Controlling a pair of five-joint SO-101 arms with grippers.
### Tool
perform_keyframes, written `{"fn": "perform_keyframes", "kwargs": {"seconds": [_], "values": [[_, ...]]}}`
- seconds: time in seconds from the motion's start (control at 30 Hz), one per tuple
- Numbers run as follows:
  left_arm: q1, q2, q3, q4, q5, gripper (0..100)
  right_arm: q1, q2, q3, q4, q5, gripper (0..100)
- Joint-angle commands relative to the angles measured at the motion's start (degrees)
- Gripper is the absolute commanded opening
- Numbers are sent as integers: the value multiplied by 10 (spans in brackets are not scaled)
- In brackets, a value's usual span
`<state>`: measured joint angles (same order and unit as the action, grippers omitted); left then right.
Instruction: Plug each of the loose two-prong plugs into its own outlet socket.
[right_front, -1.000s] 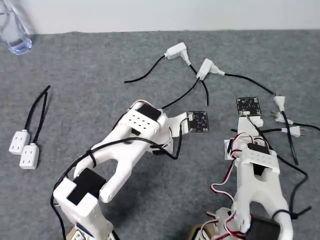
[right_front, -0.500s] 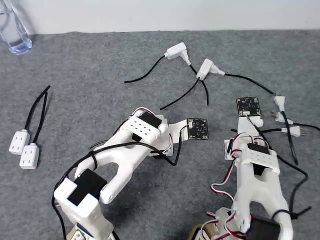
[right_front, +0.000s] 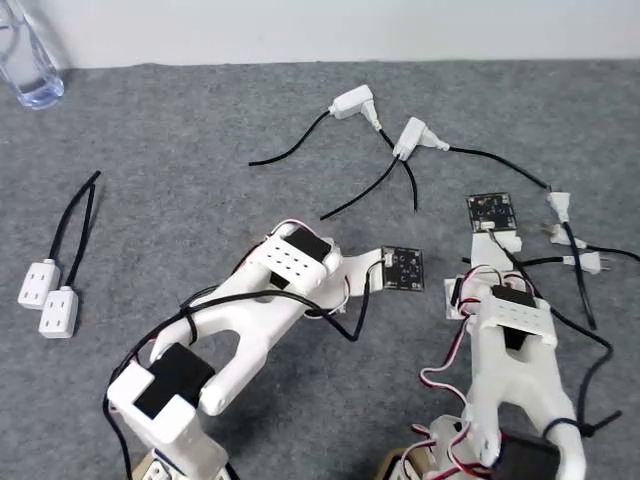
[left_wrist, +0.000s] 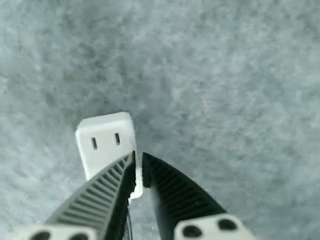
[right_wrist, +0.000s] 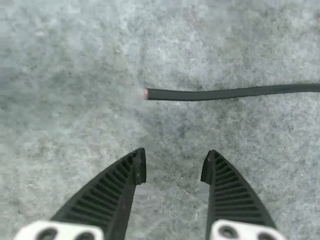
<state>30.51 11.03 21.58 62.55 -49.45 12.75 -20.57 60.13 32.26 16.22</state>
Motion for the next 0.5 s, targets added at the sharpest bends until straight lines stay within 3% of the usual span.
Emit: {"fn": "perform_keyframes", "kwargs": {"seconds": [0.0, 0.47], "values": [[5, -17, 0, 9, 1, 18, -7, -12, -15, -11, 8, 190], [3, -99, -18, 20, 5, 19, -7, -12, -15, -11, 8, 190]]}}
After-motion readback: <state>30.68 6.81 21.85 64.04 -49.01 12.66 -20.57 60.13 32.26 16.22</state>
